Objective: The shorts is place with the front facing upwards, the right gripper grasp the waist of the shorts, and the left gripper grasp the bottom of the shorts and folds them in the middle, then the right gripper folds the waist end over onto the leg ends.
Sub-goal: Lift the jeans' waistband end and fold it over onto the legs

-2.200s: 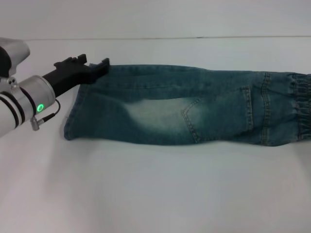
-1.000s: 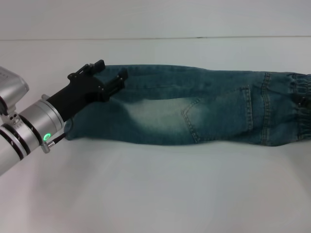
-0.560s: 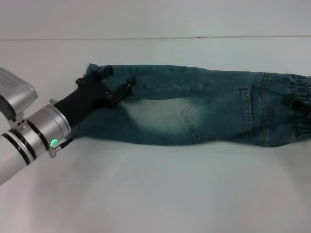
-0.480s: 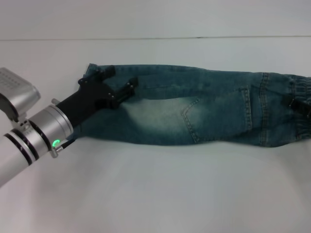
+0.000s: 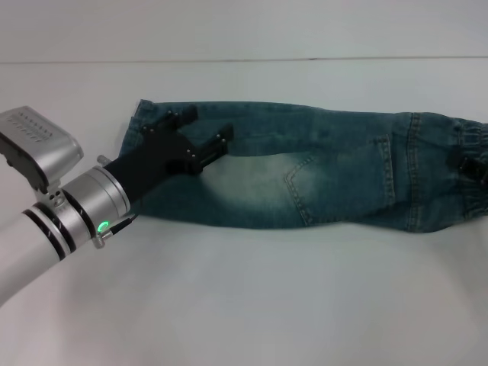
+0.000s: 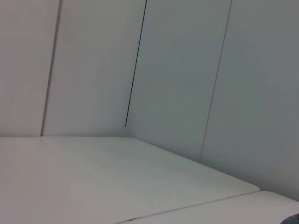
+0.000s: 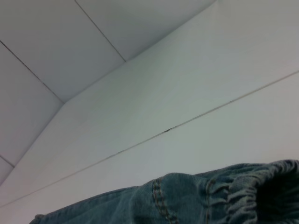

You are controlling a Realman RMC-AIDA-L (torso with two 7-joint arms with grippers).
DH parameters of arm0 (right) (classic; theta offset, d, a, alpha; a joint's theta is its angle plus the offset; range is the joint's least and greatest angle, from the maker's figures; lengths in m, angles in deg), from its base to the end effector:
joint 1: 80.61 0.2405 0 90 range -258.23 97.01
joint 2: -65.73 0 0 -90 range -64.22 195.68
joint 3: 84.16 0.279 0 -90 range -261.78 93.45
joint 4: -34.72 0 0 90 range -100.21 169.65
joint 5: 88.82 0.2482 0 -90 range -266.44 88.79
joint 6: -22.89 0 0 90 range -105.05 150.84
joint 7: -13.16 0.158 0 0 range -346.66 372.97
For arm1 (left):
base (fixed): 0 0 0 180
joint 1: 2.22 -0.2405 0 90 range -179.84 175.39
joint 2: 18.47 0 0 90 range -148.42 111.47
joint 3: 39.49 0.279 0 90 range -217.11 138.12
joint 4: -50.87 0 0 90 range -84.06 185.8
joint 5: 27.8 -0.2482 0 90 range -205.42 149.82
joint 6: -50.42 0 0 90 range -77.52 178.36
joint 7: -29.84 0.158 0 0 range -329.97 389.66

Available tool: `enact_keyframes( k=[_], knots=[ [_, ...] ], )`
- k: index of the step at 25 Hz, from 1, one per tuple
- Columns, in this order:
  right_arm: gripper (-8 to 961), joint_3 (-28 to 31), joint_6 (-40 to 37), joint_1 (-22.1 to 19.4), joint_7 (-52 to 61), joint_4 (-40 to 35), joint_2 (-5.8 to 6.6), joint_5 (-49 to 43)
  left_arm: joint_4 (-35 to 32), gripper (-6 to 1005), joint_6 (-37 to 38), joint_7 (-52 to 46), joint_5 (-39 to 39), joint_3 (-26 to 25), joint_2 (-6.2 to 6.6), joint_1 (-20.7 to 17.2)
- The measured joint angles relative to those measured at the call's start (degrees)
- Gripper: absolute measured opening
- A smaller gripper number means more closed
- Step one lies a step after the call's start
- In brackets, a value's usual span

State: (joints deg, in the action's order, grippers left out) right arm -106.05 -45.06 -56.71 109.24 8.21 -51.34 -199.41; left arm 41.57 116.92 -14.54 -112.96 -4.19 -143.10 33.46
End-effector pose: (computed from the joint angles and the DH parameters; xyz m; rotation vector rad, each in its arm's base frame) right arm 0.4185 0.3618 0.0077 -1.8862 1.4201 0.8088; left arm -0.2857 0.3945 -0.1182 -2.2232 -0.6320 -0.8892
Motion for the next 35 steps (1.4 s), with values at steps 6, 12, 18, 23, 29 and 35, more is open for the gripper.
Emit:
enact_keyframes(
  k=[6, 12, 18, 23, 29, 35],
  knots=[
    [138, 0.0, -1.3, -0.2, 0.2, 0.0, 0.43, -0.1, 2.2, 671, -0.4, 1.3, 0.2, -0.2, 0.00, 1.4],
    [132, -0.2, -6.4, -1.2, 3.4, -0.5, 1.48, -0.2, 11.7, 652, -0.8, 18.4, 4.3, -3.2, 0.01, 4.3],
    [132, -0.6, -14.8, -3.7, 10.7, -6.4, 1.86, -1.3, 20.3, 443, -4.1, 35.9, 4.5, -11.8, 0.00, 7.0],
    [132, -0.4, -22.4, -5.5, 15.3, -11.7, 1.27, -1.1, 23.4, 249, -8.1, 38.9, 4.0, -13.8, 0.00, 9.0],
    [132, 1.0, -29.6, -4.9, 18.7, -15.5, 1.24, 0.1, 25.7, 21, -9.8, 40.4, 3.8, -13.9, 0.00, 10.3],
    [133, -0.2, -33.2, 0.8, 21.4, -18.6, 1.30, 0.9, 27.0, 8, -12.2, 40.7, 2.0, -14.2, 0.01, 10.9]
  ],
)
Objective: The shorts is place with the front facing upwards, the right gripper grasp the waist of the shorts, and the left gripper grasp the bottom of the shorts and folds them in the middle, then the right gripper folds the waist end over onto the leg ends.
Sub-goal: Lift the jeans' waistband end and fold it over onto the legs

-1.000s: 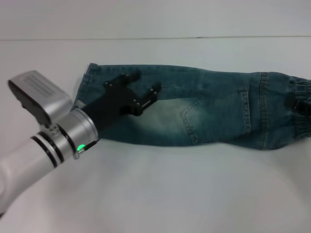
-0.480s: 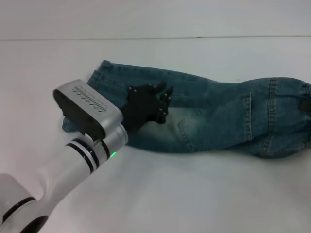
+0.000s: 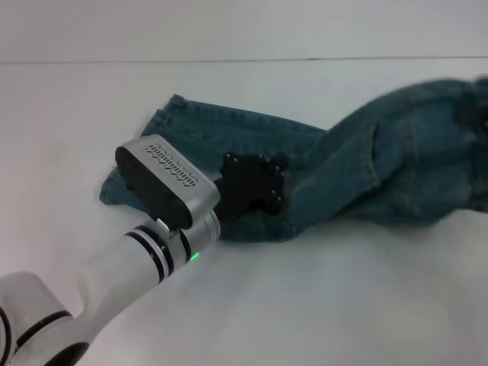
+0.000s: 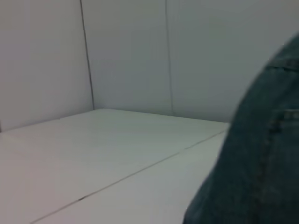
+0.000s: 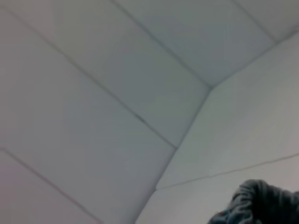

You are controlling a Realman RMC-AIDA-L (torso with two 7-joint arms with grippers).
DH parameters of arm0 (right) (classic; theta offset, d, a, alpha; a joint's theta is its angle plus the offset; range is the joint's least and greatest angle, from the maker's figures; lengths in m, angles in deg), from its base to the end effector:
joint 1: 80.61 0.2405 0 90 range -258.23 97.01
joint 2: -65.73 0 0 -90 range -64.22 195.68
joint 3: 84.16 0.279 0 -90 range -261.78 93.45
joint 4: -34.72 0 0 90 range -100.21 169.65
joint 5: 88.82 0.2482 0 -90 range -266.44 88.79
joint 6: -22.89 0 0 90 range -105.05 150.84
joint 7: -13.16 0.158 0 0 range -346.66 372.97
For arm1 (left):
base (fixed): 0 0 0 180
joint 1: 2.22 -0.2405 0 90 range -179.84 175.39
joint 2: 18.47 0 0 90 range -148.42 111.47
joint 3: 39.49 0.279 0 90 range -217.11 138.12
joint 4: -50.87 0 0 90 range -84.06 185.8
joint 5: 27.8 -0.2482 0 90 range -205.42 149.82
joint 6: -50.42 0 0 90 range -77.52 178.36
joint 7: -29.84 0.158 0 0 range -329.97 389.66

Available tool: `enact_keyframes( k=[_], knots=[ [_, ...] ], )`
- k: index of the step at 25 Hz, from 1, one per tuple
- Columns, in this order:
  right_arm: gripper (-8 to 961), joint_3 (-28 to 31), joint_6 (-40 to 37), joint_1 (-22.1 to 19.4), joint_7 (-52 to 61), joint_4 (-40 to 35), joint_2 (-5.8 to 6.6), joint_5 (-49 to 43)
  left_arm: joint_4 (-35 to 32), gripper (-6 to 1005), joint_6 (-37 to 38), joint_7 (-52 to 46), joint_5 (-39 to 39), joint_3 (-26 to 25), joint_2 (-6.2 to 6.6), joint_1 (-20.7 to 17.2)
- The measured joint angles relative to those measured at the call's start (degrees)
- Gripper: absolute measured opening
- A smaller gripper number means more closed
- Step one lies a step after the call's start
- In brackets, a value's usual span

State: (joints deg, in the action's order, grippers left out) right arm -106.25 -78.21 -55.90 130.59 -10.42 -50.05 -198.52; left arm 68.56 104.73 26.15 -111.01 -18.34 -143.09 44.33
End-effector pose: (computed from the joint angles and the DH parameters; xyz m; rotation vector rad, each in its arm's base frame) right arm 0.3305 0.3496 0.0848 -2.2623 1.4126 1.1462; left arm -0.2307 0.3696 -0.2110 -2.3167 -0.3617 -0.6303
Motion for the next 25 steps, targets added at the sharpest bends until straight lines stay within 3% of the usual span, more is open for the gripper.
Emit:
enact_keyframes(
  k=[6, 9, 15, 20, 25],
  knots=[
    [133, -5.5, 2.8, 9.8, 1.8, -1.1, 0.85, -0.2, 1.0, -3, -0.4, 0.0, -2.8, -1.9, -0.01, -0.3],
    [133, -10.4, 7.0, 16.0, 2.8, -1.0, 1.58, -0.3, 1.7, -2, -0.3, 0.0, -3.8, -2.1, -0.01, -0.4],
    [133, -22.2, 17.2, 25.9, 4.7, -0.3, 1.88, -4.5, 4.0, -2, 0.9, 0.0, -4.2, -2.8, -0.01, -0.4],
    [133, -25.2, 20.3, 29.4, 4.9, 0.1, 0.50, -6.9, 4.8, -2, 1.8, 0.0, -5.7, -3.7, -0.02, -1.3],
    [130, -27.7, 21.1, 29.3, 4.7, 0.4, -0.29, -6.9, 2.7, -2, 3.0, 0.0, -5.8, -8.4, -0.01, -5.9]
  ],
)
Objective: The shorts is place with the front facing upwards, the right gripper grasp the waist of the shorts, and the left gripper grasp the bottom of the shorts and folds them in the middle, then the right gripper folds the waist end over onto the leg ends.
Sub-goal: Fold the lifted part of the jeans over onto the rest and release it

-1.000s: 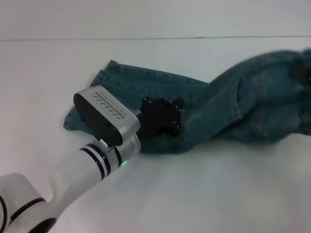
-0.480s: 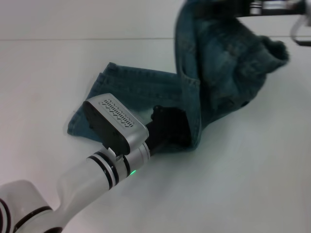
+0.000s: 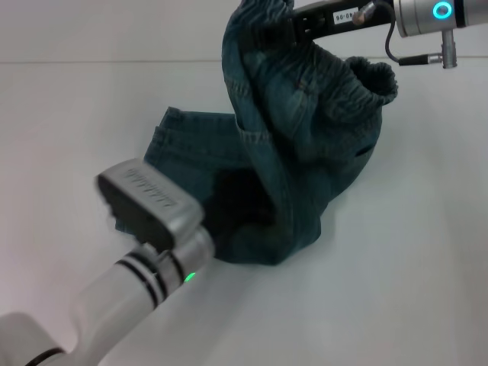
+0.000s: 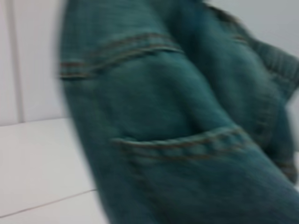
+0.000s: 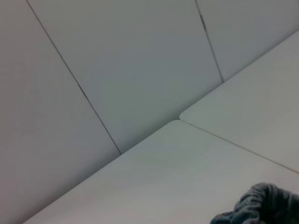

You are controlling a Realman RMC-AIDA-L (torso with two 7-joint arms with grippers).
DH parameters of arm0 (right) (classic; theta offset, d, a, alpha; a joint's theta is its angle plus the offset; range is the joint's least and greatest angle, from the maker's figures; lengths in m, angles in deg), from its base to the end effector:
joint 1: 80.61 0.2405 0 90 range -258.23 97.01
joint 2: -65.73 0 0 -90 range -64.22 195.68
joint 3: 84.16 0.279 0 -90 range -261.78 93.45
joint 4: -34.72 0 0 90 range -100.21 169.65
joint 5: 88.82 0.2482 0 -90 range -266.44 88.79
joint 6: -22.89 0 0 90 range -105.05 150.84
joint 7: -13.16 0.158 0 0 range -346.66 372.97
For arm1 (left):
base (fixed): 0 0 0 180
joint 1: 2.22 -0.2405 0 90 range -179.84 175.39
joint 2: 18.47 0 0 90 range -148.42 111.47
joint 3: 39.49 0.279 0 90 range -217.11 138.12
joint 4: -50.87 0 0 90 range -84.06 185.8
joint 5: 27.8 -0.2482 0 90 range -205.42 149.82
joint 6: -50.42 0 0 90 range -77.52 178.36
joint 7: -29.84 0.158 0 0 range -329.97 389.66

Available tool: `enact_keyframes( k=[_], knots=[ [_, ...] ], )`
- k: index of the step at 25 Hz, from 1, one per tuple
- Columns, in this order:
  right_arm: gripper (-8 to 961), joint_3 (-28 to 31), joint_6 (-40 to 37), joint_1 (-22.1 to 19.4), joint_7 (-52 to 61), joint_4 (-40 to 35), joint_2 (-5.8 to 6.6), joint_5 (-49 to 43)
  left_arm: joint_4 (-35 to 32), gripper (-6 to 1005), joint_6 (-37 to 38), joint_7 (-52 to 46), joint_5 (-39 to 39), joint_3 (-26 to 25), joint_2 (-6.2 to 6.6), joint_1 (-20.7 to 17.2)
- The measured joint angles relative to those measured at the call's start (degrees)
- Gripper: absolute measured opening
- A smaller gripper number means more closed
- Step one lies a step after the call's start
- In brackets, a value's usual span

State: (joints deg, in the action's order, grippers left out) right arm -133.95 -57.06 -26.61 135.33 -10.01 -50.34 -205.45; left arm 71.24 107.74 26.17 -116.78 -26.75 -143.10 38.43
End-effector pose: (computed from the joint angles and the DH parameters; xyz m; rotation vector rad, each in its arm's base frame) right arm 0.1114 0.4939 -0.0014 -2.7639 0.9058 0.5949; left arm -0.2412 0.3450 -0.2117 -2.2361 -0.5020 -0.7190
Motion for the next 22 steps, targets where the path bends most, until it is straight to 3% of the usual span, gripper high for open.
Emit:
enact_keyframes(
  k=[11, 17, 22],
  knots=[
    [138, -0.1, 0.1, -2.1, -0.9, 0.1, 0.34, 0.3, -3.6, -1, 7.7, 0.0, 0.4, -6.0, 0.07, -9.4],
    [142, -1.0, 0.0, -1.5, -1.1, 0.1, -0.73, 0.1, -6.9, -1, 15.0, -0.2, 0.6, -13.2, 0.00, -17.7],
    [146, -5.6, 1.9, 0.7, -1.2, 1.6, -2.64, 0.1, -8.3, -2, 18.4, -0.1, 0.6, -20.4, 0.00, -23.0]
  ],
)
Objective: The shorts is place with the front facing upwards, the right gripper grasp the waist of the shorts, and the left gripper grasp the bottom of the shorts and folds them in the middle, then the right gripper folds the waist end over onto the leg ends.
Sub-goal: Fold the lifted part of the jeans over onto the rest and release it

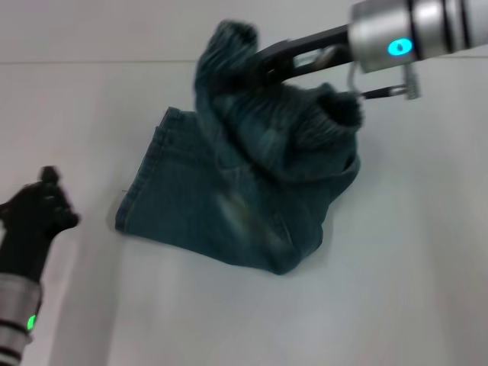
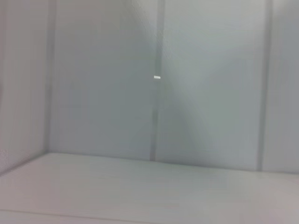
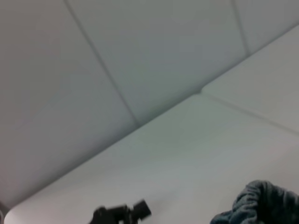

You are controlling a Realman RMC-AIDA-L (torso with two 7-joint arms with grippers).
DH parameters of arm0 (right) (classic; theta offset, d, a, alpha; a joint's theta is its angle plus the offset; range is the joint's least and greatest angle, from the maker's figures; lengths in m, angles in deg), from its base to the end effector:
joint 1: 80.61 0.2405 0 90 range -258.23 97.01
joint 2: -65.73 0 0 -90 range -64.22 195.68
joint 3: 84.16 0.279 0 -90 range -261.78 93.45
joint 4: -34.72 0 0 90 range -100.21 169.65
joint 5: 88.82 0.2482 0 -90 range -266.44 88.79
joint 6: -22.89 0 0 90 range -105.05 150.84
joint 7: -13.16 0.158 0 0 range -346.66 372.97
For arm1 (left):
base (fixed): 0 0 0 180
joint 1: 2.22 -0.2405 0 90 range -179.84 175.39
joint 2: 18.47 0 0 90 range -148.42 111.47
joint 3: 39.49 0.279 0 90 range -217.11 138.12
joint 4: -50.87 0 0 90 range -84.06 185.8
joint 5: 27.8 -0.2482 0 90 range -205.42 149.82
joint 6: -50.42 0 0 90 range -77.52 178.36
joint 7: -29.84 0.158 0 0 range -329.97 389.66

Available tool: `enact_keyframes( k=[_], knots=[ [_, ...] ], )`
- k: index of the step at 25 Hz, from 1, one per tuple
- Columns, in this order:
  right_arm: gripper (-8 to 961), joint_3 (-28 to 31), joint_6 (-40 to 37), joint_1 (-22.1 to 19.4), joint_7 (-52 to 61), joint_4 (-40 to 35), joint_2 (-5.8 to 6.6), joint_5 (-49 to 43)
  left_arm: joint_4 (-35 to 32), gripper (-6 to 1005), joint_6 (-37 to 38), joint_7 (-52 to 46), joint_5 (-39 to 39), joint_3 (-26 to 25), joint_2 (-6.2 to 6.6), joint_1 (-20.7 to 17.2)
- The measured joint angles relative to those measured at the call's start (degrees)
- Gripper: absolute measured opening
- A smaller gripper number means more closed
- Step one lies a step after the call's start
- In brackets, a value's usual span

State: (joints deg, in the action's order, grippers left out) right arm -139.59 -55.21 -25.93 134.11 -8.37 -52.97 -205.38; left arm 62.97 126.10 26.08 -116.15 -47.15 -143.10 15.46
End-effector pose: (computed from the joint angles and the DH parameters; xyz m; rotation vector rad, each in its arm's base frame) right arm 0.1011 0.4797 -0.0442 -2.8567 0.8716 0.5118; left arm -0.3724 0.2857 -0.1070 -1.5242 -0.6923 -0.7150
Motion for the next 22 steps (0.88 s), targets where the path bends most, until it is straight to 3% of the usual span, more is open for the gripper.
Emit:
enact_keyframes(
  k=[7, 13, 22],
  knots=[
    [151, -7.4, 8.2, 6.8, -1.9, 9.0, -0.99, -0.1, -0.6, -2, 2.1, -0.4, -0.1, -1.8, 0.00, -1.7],
    [155, -13.1, 11.8, 7.8, -1.8, 9.1, -1.41, 0.2, -0.3, -1, 1.8, -0.4, -0.5, -1.0, 0.00, -1.2],
    [529, -13.3, 10.2, 6.6, 2.6, 7.9, -0.64, -0.2, -0.2, -2, 1.8, -0.5, -0.5, -0.2, 0.00, -0.3]
  ],
)
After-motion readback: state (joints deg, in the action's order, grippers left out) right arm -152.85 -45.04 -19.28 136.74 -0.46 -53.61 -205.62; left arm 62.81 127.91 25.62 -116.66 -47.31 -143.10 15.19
